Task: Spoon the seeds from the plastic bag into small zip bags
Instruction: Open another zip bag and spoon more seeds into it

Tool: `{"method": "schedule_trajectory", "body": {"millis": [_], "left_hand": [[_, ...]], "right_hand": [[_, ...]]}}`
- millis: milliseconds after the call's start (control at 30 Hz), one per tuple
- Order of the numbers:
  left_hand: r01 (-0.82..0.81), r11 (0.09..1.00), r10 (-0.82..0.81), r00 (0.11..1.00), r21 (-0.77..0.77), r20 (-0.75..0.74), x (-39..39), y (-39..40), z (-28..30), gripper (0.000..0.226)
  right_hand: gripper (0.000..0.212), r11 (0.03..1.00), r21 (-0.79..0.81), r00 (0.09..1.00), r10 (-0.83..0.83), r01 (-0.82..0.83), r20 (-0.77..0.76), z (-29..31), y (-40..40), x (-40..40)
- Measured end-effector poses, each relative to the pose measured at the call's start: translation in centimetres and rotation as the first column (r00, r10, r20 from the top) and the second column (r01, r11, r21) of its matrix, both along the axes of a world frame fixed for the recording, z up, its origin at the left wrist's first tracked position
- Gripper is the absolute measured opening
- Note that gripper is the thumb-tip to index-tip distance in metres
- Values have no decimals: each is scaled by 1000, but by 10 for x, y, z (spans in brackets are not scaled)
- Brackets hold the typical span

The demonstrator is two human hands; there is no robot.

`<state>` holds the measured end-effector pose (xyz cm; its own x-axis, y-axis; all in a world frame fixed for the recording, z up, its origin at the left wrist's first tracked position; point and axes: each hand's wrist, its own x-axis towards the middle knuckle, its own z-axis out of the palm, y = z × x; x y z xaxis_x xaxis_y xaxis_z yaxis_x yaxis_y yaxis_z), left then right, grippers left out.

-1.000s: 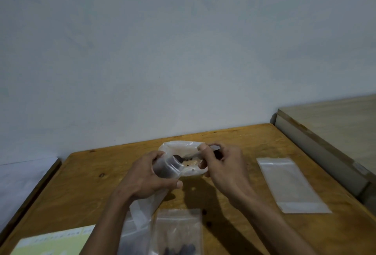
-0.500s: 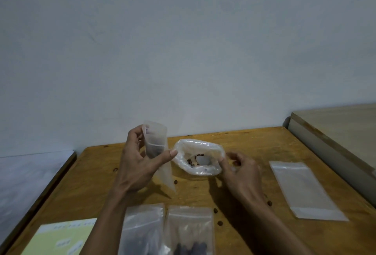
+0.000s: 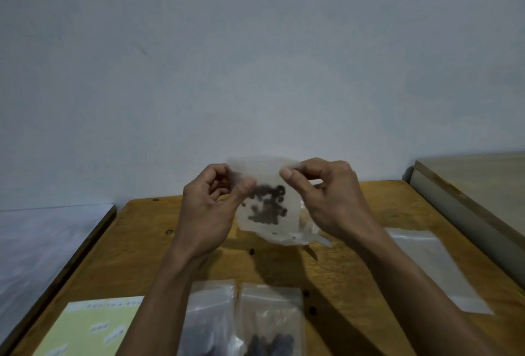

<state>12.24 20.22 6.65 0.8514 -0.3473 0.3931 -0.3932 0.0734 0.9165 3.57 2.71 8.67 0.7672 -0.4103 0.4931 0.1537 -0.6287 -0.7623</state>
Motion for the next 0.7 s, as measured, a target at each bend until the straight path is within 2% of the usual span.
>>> {"method": "schedule_trajectory", "body": {"millis": [100, 200, 267, 467, 567, 700], "left_hand": [[80, 997, -81, 995, -19, -50, -1, 1, 3, 30], [107, 994, -109, 992, -23, -71, -9, -4, 2, 30], [119, 992, -121, 989, -27, -89, -13, -9, 0, 29], [122, 992, -125, 981, -27, -148, -19, -14, -4, 29], [112, 993, -116, 988, -37, -107, -22, -17, -4, 22], [79, 994, -85, 993, -75, -86, -26, -20, -2, 22]], "right_hand": [[20, 979, 138, 988, 154, -148, -33, 1, -7, -6], [22, 875, 405, 956, 292, -266, -3, -3, -7, -8], [29, 826, 495, 951, 308, -270, 5, -8, -8, -8], [29, 789, 536, 928, 371, -302, -23, -12, -8, -13], [25, 798, 526, 933, 359, -294, -23, -13, -5, -12], [34, 777, 570, 942, 335, -268, -14, -14, 0, -15]]}}
